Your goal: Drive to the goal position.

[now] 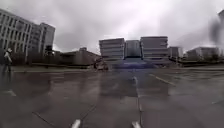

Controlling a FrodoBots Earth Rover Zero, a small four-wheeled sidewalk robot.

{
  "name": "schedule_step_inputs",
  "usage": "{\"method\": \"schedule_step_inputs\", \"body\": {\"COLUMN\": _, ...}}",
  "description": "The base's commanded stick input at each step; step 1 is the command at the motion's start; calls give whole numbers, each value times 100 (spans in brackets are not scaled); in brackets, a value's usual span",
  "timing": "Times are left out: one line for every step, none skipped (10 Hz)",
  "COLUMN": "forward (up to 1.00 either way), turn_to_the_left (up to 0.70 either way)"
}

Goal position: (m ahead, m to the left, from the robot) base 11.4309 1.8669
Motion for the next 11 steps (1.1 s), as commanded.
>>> {"method": "schedule_step_inputs", "body": {"forward": 100, "turn_to_the_left": -2}}
{"method": "schedule_step_inputs", "body": {"forward": 100, "turn_to_the_left": -28}}
{"method": "schedule_step_inputs", "body": {"forward": 100, "turn_to_the_left": -35}}
{"method": "schedule_step_inputs", "body": {"forward": 100, "turn_to_the_left": -27}}
{"method": "schedule_step_inputs", "body": {"forward": 100, "turn_to_the_left": -11}}
{"method": "schedule_step_inputs", "body": {"forward": 100, "turn_to_the_left": 0}}
{"method": "schedule_step_inputs", "body": {"forward": 100, "turn_to_the_left": 0}}
{"method": "schedule_step_inputs", "body": {"forward": 100, "turn_to_the_left": 0}}
{"method": "schedule_step_inputs", "body": {"forward": 100, "turn_to_the_left": 0}}
{"method": "schedule_step_inputs", "body": {"forward": 100, "turn_to_the_left": 0}}
{"method": "schedule_step_inputs", "body": {"forward": 100, "turn_to_the_left": 0}}
